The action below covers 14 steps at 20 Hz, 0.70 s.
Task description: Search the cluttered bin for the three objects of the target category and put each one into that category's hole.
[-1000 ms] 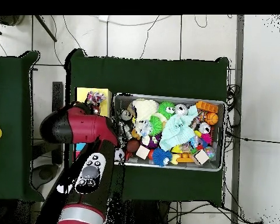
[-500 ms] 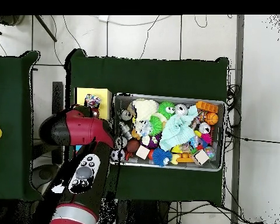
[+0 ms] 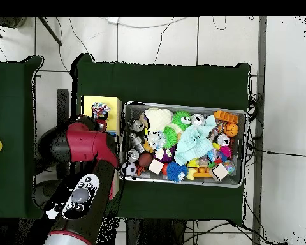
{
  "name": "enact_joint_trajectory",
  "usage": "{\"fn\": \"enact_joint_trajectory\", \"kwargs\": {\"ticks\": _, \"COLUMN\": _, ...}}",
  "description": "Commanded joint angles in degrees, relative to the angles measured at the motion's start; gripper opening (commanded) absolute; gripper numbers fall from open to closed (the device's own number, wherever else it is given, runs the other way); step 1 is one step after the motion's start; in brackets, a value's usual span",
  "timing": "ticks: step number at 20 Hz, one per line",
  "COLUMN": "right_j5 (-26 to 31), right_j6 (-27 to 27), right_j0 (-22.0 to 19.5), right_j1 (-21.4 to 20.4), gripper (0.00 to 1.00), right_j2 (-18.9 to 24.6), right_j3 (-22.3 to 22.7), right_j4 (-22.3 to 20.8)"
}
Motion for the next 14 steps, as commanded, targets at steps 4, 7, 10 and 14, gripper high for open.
{"fn": "enact_joint_trajectory", "kwargs": {"ticks": 4, "right_j5": 4.25, "right_j6": 12.35, "right_j0": -0.17, "right_j1": 2.87, "gripper": 0.0, "right_j2": 4.41, "right_j3": 0.46, "right_j4": 2.69}}
{"fn": "enact_joint_trajectory", "kwargs": {"ticks": 7, "right_j5": 5.01, "right_j6": 12.19, "right_j0": -0.28, "right_j1": 2.6, "gripper": 0.0, "right_j2": 4.22, "right_j3": 0.21, "right_j4": 2.71}}
{"fn": "enact_joint_trajectory", "kwargs": {"ticks": 10, "right_j5": 6.04, "right_j6": 12.4, "right_j0": 0.17, "right_j1": 2.23, "gripper": 0.0, "right_j2": 3.59, "right_j3": 0.04, "right_j4": 2.7}}
{"fn": "enact_joint_trajectory", "kwargs": {"ticks": 14, "right_j5": 7.08, "right_j6": 12.64, "right_j0": 0.83, "right_j1": 2.03, "gripper": 0.0, "right_j2": 2.92, "right_j3": 0.01, "right_j4": 2.63}}
